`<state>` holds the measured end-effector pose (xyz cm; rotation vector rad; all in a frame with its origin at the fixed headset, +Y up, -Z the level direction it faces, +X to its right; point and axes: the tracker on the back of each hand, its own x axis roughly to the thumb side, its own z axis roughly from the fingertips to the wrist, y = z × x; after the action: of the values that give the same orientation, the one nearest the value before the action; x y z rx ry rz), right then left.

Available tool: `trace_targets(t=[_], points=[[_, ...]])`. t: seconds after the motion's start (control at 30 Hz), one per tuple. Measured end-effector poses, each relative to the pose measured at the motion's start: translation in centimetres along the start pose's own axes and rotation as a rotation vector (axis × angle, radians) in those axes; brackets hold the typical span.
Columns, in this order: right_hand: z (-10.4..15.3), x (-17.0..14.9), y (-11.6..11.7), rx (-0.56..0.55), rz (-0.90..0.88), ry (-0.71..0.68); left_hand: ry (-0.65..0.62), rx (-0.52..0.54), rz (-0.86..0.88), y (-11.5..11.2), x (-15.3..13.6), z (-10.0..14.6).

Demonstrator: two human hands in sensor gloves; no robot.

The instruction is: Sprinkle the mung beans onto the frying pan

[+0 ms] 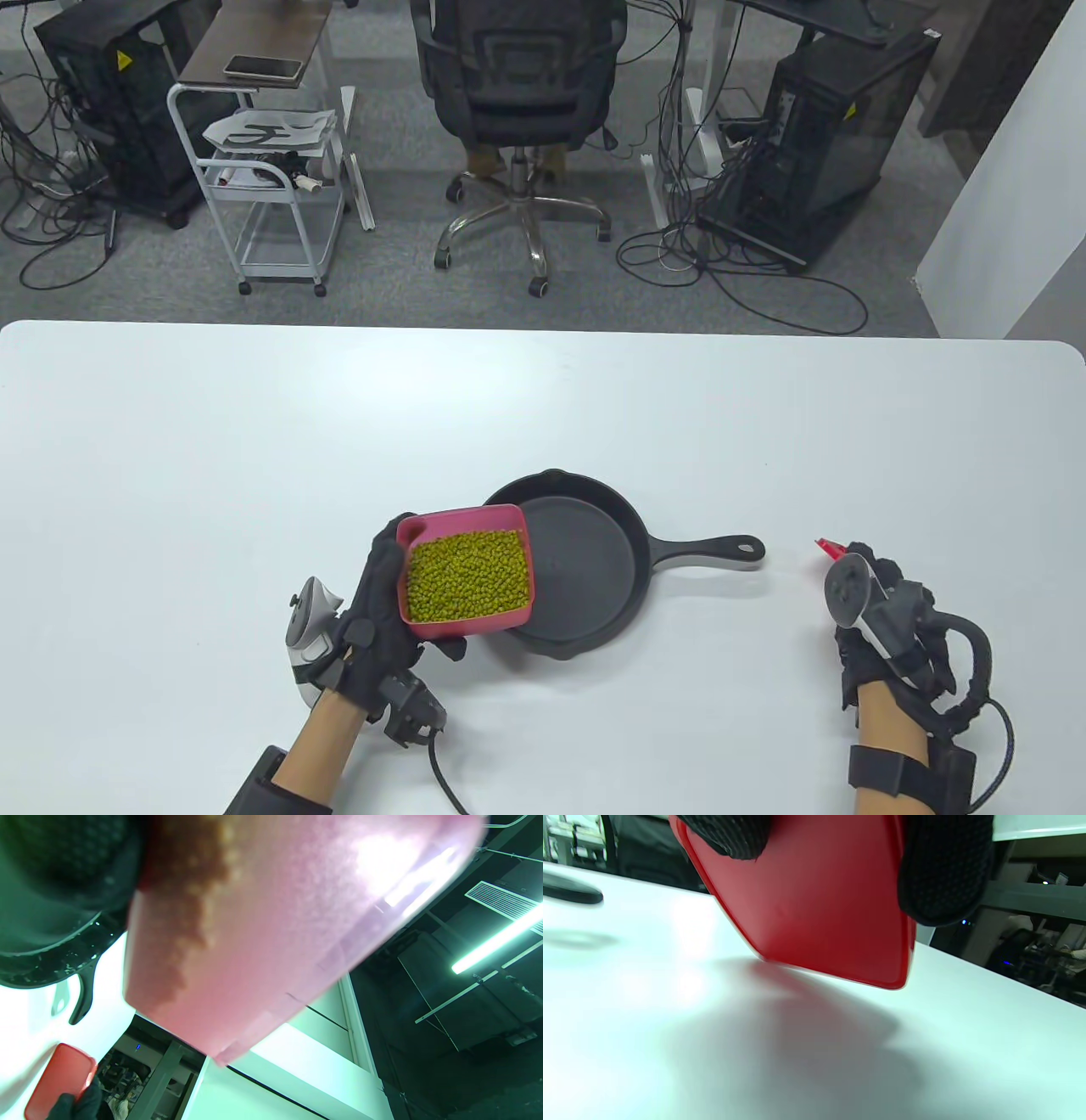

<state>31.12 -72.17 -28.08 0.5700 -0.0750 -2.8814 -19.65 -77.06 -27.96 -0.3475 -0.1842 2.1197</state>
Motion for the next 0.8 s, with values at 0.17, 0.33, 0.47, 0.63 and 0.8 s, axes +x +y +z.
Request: trace_targets(t=[0.17, 0.33, 0.47, 0.63, 0.8], points=[[0.6, 0.8, 1.8, 0.112, 0.004, -0.093, -0.016, 0.012, 0.002, -0.2, 0.1, 0.1], [0.7, 1.7, 2.6, 0.200, 0.059, -0.121, -0.025, 0.056, 0.038, 0.1, 0.4, 0.3], [0.5, 1.8, 2.9, 0.303, -0.055, -0.089, -0.003, 0.095, 0.007, 0.4, 0.5, 0.4], [0.1, 1.7, 1.7, 0.453, -0.079, -0.025, 0.018, 0.100, -0.017, 0.9, 0.5, 0.3], [0.2, 3.9, -2.4, 0.428, -0.127, -0.102, 0.021, 0.110, -0.014, 1.0, 0.5, 0.2]])
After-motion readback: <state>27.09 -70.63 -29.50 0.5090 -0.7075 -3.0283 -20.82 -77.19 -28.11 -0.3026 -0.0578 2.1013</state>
